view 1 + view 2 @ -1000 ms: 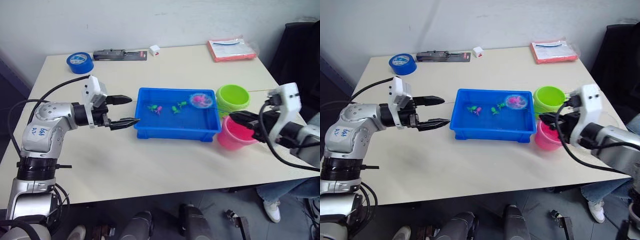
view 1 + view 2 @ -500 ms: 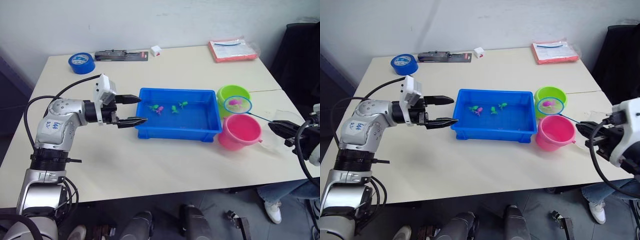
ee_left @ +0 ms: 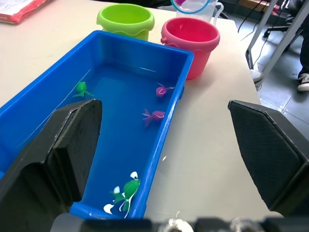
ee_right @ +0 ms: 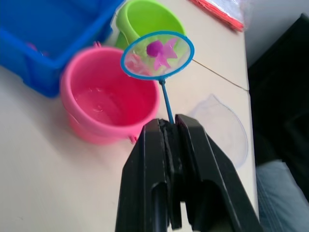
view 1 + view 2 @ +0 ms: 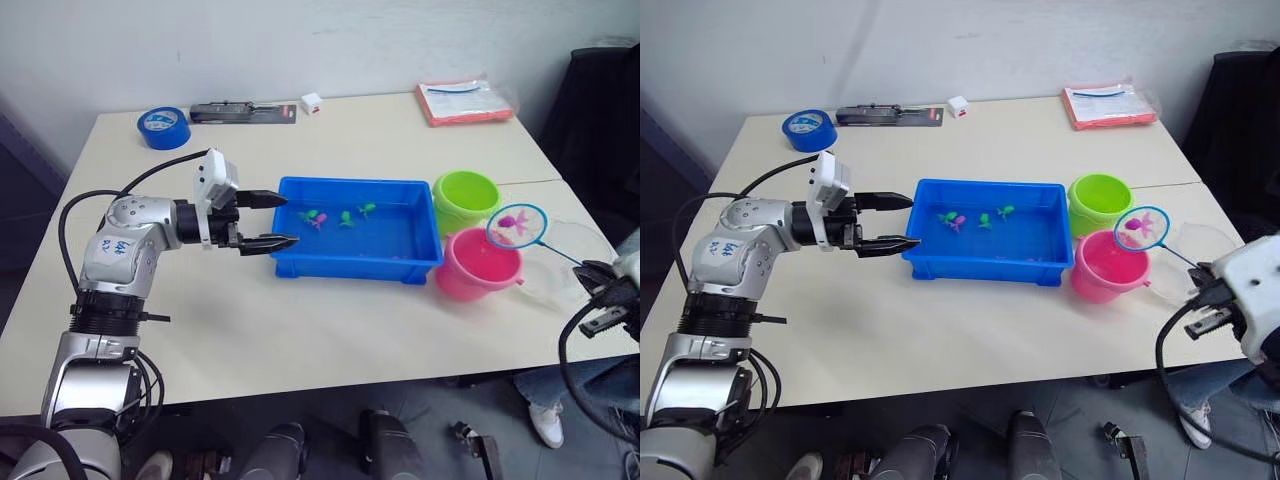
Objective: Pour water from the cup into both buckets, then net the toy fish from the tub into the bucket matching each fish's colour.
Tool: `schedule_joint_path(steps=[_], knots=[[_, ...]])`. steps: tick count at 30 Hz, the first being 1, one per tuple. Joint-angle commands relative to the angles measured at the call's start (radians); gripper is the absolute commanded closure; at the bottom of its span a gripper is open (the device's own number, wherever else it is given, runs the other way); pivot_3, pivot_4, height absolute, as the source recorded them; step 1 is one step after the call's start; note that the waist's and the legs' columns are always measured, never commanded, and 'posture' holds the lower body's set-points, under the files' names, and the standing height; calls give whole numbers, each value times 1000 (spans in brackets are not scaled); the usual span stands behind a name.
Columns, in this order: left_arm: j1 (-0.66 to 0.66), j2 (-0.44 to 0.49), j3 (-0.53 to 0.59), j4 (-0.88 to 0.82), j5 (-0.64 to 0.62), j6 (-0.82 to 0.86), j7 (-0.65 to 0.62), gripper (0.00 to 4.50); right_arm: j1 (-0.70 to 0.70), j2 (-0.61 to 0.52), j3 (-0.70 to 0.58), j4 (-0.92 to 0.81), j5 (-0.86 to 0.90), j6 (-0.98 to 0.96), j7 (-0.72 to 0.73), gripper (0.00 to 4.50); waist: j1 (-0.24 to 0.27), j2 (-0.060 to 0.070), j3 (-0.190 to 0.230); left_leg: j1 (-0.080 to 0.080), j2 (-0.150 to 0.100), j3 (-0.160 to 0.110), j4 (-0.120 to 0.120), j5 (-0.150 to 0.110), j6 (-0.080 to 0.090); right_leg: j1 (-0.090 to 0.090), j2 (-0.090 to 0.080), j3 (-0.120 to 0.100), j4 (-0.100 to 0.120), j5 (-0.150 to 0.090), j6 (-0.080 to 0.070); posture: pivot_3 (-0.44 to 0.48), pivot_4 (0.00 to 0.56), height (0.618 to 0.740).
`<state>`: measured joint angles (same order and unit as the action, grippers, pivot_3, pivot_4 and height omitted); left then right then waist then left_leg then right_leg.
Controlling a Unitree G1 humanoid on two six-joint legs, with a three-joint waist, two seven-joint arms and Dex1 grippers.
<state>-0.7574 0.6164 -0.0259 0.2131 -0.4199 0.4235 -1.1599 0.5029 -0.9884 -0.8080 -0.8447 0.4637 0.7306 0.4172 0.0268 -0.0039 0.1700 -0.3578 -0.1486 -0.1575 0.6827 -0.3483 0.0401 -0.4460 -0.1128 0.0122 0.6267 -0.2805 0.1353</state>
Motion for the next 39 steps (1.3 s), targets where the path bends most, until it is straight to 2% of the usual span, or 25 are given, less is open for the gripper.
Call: schedule_joint_path(steps=[1,7,14,21,29,35,39], knots=[[-23,-2,1,0,9,-20,-13,0,35,-10,16,-1,-197,-150,46,3710,-1,0,0,0,0,0,0,0,0,0,0,0,0,0,0,0,150,740],[-26,-8,2,4,14,-24,-21,0,50,-2,60,69,-418,-338,109,3710,-1,0,0,1,0,2,0,0,0,0,0,2,0,0,0,0,150,740],[-27,-12,5,3,17,-25,-23,0,18,36,74,112,-513,-434,178,3710,-1,0,0,2,0,2,0,0,0,0,0,3,0,0,0,0,150,740],[-17,-14,6,-2,19,-26,-22,0,19,12,80,169,-705,-643,217,3710,-1,0,0,2,0,2,0,0,0,0,2,3,0,0,0,0,150,740],[-6,-22,9,-8,20,-30,-16,0,11,55,69,240,-882,-915,157,3710,-1,0,0,2,0,2,0,0,0,0,2,3,0,0,0,0,150,740],[-1,-24,10,-13,19,-29,-9,0,3,118,50,305,-1012,-1097,21,3710,-1,0,0,2,0,3,0,0,-1,0,4,4,0,0,0,0,150,740],[1,-29,11,-15,18,-29,-5,0,-19,123,63,356,-1090,-1179,-59,3710,-3,0,0,3,0,4,0,0,-1,0,4,6,0,0,0,0,150,740]])
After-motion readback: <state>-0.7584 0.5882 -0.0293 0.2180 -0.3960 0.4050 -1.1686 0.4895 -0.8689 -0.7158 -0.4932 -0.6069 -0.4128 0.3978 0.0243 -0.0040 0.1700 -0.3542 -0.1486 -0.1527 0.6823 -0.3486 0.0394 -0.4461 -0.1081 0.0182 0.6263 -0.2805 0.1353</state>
